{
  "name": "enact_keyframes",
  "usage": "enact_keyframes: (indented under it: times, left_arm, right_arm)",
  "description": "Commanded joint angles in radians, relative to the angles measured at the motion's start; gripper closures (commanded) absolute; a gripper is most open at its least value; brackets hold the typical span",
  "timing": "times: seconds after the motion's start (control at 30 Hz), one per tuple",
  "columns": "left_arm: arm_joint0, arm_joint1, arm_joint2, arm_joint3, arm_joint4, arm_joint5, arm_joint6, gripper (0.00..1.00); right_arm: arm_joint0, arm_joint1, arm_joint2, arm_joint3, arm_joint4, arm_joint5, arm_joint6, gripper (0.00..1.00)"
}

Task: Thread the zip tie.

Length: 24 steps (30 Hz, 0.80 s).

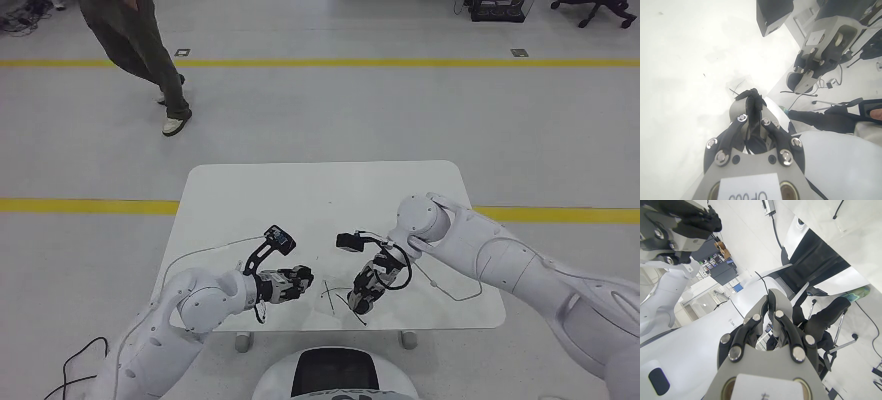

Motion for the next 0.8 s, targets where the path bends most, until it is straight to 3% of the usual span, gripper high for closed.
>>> enact_keyframes:
  times: [0.0, 0.27, 0.77]
  left_arm:
    - [-0.003, 0.0, 0.02, -0.007, 0.04, 0.008, 0.001, 1.0]
    - [-0.018, 0.0, 0.064, -0.015, 0.094, 0.029, 0.004, 1.0]
    - [-0.028, 0.001, 0.093, -0.009, 0.116, 0.037, 0.035, 1.0]
  right_arm:
    - [0.002, -0.008, 0.0, 0.007, 0.002, 0.011, 0.0, 1.0]
    - [0.004, -0.038, 0.0, 0.036, 0.011, 0.041, 0.0, 1.0]
    - [-0.026, -0.042, 0.023, 0.029, -0.011, 0.05, -0.019, 1.0]
